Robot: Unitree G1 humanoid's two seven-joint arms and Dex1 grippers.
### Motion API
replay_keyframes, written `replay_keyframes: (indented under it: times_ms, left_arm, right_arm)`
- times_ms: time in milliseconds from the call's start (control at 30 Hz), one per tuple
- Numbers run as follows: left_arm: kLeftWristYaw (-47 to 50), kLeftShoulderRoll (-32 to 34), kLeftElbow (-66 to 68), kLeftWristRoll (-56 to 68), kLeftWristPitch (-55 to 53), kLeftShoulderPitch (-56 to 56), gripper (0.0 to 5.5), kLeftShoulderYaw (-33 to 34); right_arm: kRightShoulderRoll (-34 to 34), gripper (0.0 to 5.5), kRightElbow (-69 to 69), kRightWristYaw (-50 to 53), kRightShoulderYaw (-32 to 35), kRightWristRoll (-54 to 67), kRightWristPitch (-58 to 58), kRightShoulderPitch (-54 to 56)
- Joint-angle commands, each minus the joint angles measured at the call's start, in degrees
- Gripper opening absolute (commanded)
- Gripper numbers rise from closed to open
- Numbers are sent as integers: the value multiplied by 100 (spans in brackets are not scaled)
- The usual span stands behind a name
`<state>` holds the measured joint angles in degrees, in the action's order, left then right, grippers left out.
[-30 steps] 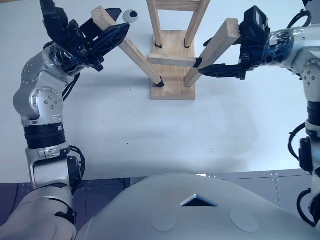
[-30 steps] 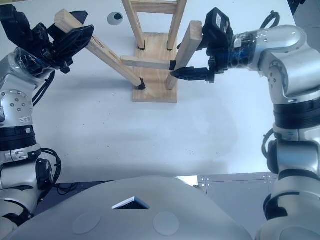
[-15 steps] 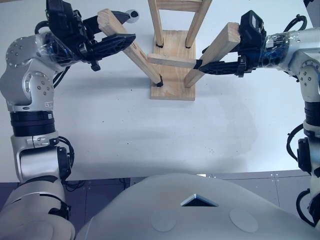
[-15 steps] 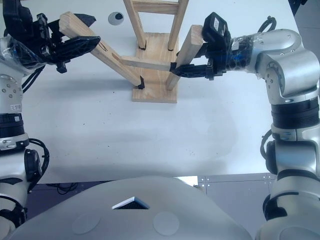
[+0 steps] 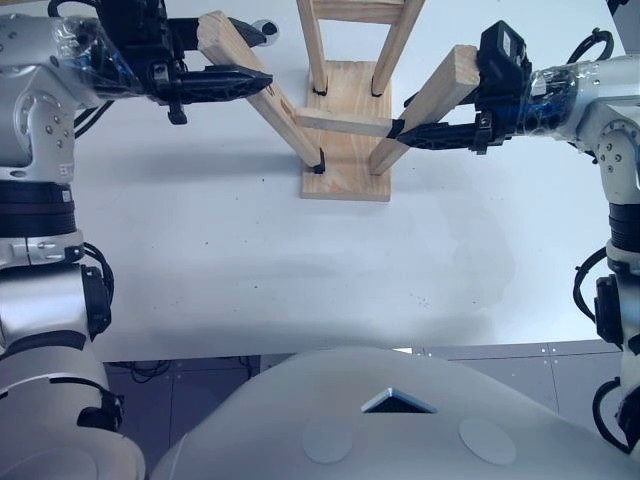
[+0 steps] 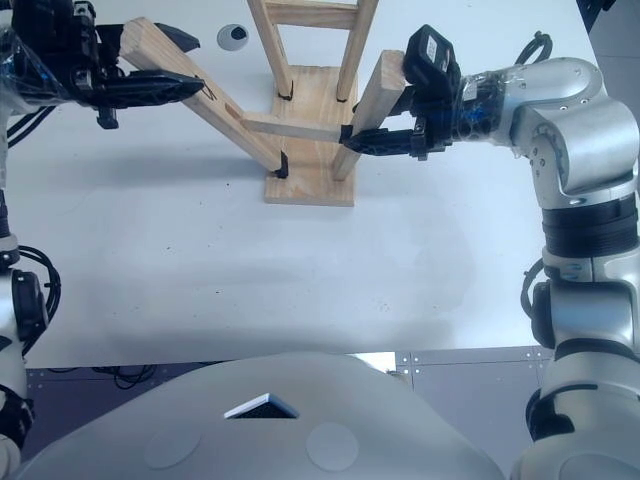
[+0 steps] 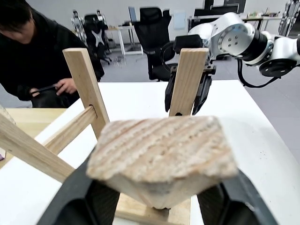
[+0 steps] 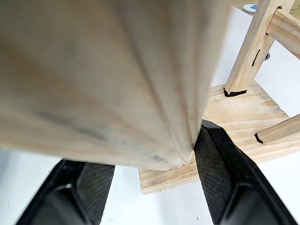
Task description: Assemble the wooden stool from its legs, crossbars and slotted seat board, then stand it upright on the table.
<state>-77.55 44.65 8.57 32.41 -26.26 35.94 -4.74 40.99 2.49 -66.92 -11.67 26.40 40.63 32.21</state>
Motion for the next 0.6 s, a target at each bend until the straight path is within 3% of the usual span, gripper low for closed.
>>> replay_keyframes:
  times_ms: [33, 600]
  left_arm:
    - [10, 71, -14, -466, -317, 10, 201, -401]
    - [-541, 262, 460, -1285, -176, 685, 201, -1144]
  right_arm:
    - [-180, 238, 70, -34, -164, 7, 85, -42]
    - [-211, 236, 99, 16, -214, 26, 73, -61]
